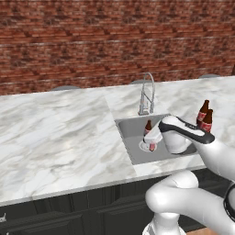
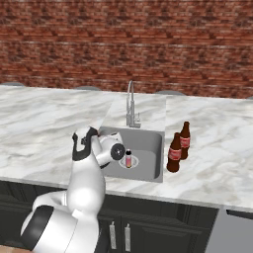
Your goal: Place the large bottle from the dining counter next to the other large bottle outside the sink, and place the small bottle from the dining counter next to the other small bottle inside the sink.
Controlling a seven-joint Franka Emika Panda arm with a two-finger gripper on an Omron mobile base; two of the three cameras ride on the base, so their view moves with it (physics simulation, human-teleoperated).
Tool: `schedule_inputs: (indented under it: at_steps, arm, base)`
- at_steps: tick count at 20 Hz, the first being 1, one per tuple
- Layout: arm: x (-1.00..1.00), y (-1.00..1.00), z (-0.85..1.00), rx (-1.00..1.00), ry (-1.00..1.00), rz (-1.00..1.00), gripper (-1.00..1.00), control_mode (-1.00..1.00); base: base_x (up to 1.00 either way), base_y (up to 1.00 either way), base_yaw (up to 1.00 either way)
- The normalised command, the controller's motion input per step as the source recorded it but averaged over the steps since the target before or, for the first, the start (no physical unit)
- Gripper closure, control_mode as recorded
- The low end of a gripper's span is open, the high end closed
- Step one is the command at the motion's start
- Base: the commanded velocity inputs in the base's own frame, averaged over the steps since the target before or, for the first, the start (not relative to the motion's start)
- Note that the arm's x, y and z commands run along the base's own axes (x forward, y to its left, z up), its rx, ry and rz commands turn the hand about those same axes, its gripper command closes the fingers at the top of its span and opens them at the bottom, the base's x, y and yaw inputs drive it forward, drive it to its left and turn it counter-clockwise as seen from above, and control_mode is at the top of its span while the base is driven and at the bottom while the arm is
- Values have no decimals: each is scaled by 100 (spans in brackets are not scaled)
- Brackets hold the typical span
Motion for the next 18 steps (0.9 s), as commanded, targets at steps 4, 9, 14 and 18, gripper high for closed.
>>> schedule_inputs:
  at_steps: [4,9,14,18]
  arm:
    - [0,0,-21,0,0,5,100,-100]
    - [3,0,-36,0,0,5,100,-100]
    - [6,0,-33,0,0,5,100,-100]
    - [10,0,-27,0,0,5,100,-100]
  base:
    - [0,0,0]
    - [0,0,0]
    - [0,0,0]
    - [0,0,0]
